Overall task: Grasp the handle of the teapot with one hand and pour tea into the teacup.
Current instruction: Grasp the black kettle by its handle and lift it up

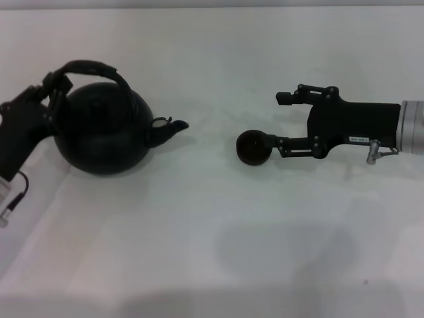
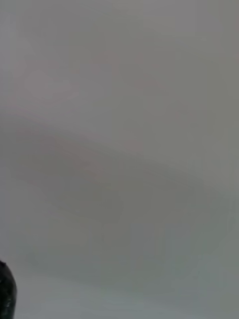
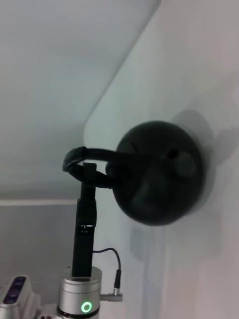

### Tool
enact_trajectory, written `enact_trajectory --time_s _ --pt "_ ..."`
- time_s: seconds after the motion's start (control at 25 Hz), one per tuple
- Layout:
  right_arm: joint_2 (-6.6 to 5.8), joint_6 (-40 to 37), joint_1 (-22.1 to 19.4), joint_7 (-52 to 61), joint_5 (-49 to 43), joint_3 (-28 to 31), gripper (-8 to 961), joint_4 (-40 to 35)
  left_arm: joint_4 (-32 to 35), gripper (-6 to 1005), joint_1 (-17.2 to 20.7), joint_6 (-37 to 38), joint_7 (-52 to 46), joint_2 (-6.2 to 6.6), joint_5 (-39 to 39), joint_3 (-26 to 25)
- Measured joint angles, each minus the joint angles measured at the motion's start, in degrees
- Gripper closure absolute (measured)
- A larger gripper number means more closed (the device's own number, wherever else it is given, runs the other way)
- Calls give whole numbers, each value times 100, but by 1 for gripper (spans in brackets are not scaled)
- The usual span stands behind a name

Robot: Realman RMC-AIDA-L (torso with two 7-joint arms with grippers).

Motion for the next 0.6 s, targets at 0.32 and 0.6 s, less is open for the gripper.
enact_trajectory --time_s 0.32,0.6 --pt "-2 -151 -86 -49 246 0 98 60 876 819 21 -191 -640 182 282 21" --pt "-15 -272 -225 -166 514 1 101 97 2444 822 151 -1410 -1663 253 1487 18"
